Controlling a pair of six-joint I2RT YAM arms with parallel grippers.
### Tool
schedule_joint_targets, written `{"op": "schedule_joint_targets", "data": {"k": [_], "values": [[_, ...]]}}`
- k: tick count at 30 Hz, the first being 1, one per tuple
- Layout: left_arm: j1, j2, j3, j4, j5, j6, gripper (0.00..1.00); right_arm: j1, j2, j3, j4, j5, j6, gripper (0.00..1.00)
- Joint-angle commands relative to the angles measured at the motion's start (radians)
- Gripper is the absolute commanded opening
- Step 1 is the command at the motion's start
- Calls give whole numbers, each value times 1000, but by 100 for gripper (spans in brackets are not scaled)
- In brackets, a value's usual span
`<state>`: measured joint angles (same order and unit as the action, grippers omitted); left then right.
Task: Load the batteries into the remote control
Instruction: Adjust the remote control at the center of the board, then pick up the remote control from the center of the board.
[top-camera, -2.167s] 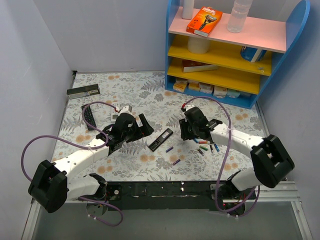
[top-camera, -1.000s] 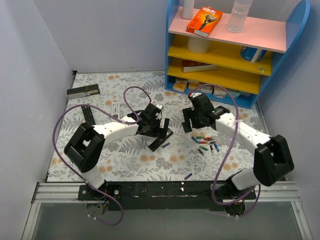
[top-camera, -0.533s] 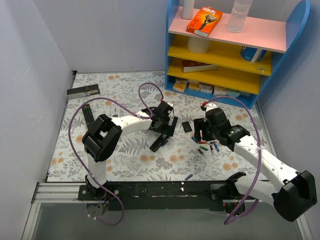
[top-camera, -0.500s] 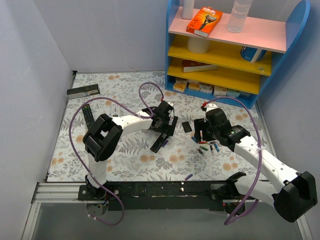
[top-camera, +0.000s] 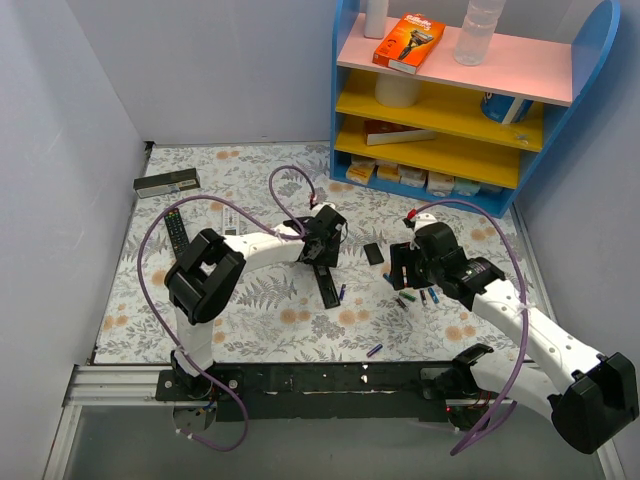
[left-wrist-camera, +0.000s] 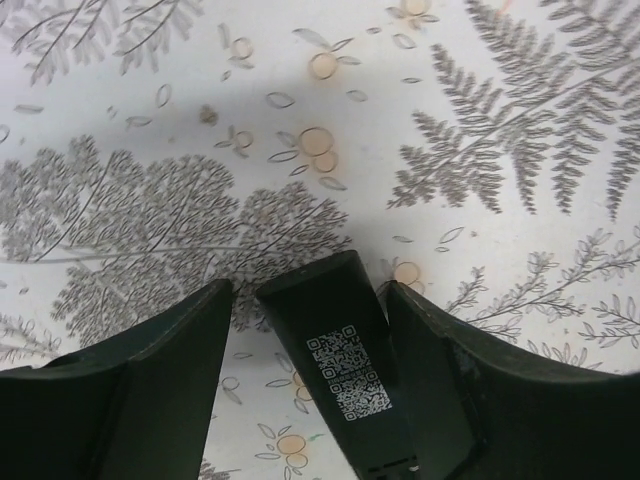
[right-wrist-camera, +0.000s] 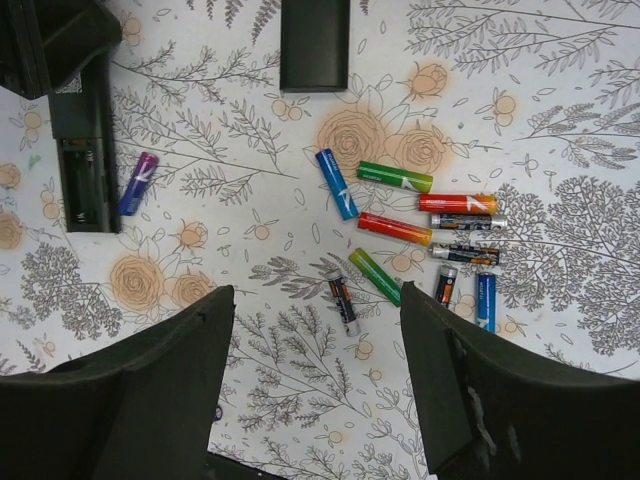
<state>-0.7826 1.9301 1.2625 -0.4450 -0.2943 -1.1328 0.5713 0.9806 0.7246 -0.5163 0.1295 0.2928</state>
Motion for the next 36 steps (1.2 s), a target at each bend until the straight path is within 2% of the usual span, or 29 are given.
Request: {"op": "schedule_joint_targets", "data": {"k": [1, 7, 11, 16, 20, 26, 27, 32, 36], "values": [[20, -42, -89, -156, -130, -131, 60, -4, 0, -8, 58, -71, 2, 73], [43, -127, -198, -176, -155, -206, 52, -2, 18, -11, 76, -122, -17, 73], [45, -167, -232, -153, -134, -222, 53, -2, 23, -31, 90, -166, -30, 73], [45, -200, -216, -129, -126, -232, 69, -1, 64, -30, 130, -246, -79, 73], [45, -252, -207, -124, -123, -249, 77, -1, 138, 30, 136, -286, -135, 73], [46, -462, -277, -110, -147, -309, 90, 34, 283, 145, 136, -346, -233, 74], [46, -494, -294, -107, -149, -318, 96, 47, 303, 160, 133, -349, -250, 74], [46, -762, -426, -28, -115, -358, 98, 142, 452, 272, 114, -306, -446, 77], [51, -922, -540, 31, -95, -384, 98, 163, 552, 343, 101, -287, -613, 81]]}}
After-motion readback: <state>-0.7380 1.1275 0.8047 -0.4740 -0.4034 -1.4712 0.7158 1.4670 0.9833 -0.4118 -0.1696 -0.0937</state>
